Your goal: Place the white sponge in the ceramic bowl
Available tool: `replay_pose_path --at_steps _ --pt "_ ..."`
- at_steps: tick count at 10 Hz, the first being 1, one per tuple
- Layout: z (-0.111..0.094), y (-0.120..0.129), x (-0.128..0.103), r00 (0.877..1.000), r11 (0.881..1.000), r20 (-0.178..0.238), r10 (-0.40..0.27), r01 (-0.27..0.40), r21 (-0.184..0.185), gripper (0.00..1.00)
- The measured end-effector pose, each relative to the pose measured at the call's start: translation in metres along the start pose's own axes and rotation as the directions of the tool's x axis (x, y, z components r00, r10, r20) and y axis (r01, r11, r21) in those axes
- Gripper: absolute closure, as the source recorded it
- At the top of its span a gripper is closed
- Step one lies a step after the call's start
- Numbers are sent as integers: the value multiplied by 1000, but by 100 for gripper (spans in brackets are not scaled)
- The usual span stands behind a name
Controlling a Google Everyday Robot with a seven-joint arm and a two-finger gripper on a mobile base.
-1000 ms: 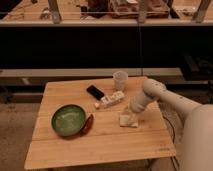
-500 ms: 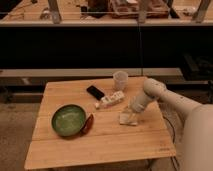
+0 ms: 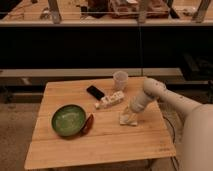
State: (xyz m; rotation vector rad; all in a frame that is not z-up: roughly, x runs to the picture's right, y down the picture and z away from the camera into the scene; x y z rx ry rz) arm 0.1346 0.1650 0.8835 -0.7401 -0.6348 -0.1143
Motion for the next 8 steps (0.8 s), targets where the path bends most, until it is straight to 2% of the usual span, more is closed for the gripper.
replay_pose_path --at_steps 4,6,8 --pt "-6 -3 -7 1000 1000 -3 -23 23 6 80" --pt "-24 -18 -43 997 997 14 -70 70 20 80" --pt "-59 -30 -85 993 992 23 -118 117 39 80"
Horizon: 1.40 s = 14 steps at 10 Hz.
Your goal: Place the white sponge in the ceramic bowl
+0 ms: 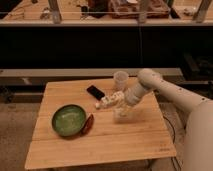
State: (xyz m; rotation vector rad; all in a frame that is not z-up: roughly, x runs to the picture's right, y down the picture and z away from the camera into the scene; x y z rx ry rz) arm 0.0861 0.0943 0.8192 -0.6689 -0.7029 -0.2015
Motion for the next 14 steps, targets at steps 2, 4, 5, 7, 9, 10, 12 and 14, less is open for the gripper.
replay_pose_path --at_steps 2,4,5,7,9,10,12,14 --pt "-11 -10 -24 999 999 3 -45 45 12 80" --pt "5 -31 -63 994 994 7 -107 107 29 80" --pt "16 -37 -78 991 991 9 -130 130 28 80" --pt "38 -55 -124 978 978 14 -206 206 26 80" --pt "54 -72 -165 965 966 37 -258 258 0 80" --pt "59 -77 -176 961 962 39 -273 274 -14 80" --pt "78 -85 -193 949 949 23 -315 316 -9 80" --pt "109 -96 -213 942 942 33 -335 335 -12 80"
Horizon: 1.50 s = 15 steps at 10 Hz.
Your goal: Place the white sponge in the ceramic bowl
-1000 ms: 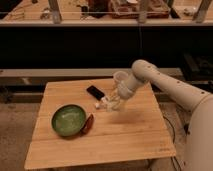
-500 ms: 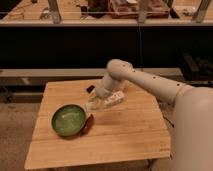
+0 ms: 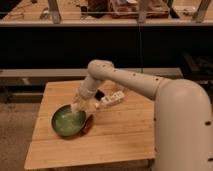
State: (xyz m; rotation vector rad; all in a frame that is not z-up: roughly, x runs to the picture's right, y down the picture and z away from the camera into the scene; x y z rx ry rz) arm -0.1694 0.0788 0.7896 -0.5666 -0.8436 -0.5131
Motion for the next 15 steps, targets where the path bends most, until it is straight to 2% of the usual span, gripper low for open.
replay_pose_path --at_steps 2,3,4,5,6,9,11,13,15 --pt "14 -1 -2 999 999 18 -27 28 -21 80" --pt "15 0 -3 999 999 25 -47 48 -24 78" --pt "19 -2 -5 998 998 28 -53 53 -26 72" --pt "33 -10 -12 997 997 35 -67 68 -29 59" --pt "42 -17 -17 997 997 38 -73 75 -30 53" --pt "69 -30 -18 993 993 60 -105 108 -48 51" --pt "70 -32 -10 992 993 56 -111 113 -44 49" --pt "63 -37 -13 993 994 57 -102 103 -33 31" --pt "54 -40 -19 993 994 59 -102 104 -35 28"
